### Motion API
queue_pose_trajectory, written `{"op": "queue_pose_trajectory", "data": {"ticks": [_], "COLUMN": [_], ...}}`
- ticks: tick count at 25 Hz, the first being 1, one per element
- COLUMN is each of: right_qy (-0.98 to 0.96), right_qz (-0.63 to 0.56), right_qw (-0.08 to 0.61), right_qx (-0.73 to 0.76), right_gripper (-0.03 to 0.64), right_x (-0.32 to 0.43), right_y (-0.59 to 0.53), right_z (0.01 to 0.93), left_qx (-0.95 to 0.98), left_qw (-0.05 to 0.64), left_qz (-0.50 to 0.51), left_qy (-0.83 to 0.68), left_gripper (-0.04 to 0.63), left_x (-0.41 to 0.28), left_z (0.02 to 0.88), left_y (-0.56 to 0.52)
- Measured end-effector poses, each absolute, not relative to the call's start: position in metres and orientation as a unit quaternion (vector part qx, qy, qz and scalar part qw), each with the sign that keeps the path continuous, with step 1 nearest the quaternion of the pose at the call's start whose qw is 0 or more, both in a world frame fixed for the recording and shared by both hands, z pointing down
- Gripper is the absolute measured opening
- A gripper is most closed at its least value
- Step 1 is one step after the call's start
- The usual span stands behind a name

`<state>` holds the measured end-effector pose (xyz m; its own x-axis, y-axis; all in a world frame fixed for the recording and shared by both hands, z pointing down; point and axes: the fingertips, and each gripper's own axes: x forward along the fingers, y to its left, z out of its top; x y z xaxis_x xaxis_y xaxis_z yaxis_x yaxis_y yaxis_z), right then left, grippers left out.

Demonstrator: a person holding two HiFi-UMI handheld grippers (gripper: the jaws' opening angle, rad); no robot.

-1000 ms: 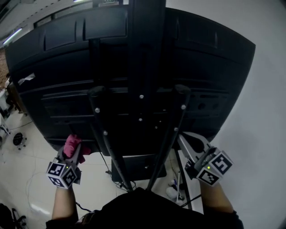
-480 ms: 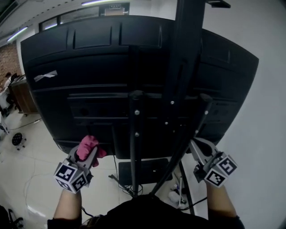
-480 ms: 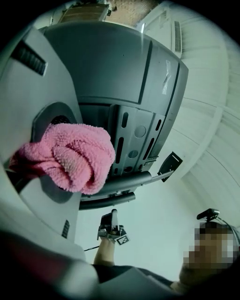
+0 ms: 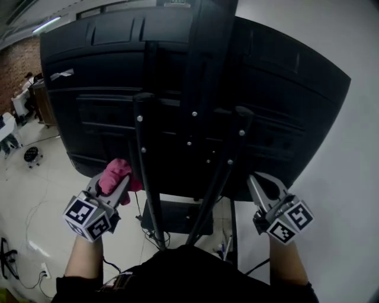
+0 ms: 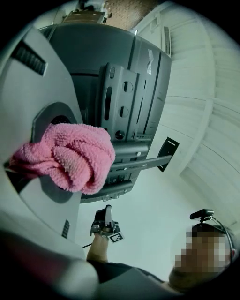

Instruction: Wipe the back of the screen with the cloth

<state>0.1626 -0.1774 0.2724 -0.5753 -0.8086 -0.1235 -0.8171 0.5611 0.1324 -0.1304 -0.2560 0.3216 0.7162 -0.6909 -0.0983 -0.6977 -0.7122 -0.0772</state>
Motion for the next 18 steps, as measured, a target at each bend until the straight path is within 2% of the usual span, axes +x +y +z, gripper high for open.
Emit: {"op": "queue_pose_trajectory", "data": {"ticks": [6,13,18], "right_qy": [0.901,0.894,0.893], "right_qz": [0.059,0.051,0.074], "right_qw": [0.034,0.052,0.054], "right_qx": [-0.428,-0.441,-0.44], "right_gripper": [0.002,0.002,0.002], "right_x": [0.241,0.243,0.249], "right_y": [-0.157,-0.162,-0.162], "right_z": [0.304,0.314,0.297], "left_qx": [-0.92,-0.942,-0.938], "left_qw": [0.07,0.06,0.153], "left_qz": [0.013,-0.003,0.0], "left_qy": [0.385,0.331,0.311], "left_gripper": [0.114,0.114,0.114], "left_x": [-0.035,-0.007,0.033], "left_z": [0.312,0.311,0.213], "left_y": [-0.22,-0.226,-0.237]}}
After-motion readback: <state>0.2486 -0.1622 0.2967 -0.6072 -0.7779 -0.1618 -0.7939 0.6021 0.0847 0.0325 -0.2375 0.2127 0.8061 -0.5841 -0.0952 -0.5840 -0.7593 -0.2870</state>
